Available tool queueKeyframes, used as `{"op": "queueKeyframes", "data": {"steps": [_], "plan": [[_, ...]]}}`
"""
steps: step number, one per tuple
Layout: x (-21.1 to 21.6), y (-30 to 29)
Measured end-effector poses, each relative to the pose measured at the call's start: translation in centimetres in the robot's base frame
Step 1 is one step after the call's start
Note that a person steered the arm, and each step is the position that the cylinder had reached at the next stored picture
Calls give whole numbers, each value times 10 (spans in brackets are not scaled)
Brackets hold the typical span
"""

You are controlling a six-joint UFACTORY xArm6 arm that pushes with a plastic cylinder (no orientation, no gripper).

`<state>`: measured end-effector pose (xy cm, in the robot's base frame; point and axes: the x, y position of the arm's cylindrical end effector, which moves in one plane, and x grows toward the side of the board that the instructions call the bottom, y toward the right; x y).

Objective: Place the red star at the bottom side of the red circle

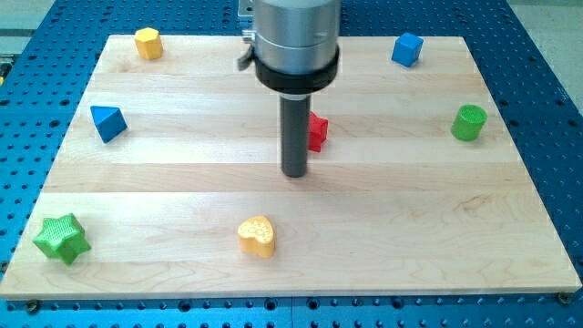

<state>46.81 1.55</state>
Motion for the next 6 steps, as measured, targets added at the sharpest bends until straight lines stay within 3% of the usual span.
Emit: {"op": "queueKeyframes", "data": {"steps": [2, 3, 4, 6], "plan": [[-96, 4], [-69, 12], [-76, 41], [-156, 31]]}}
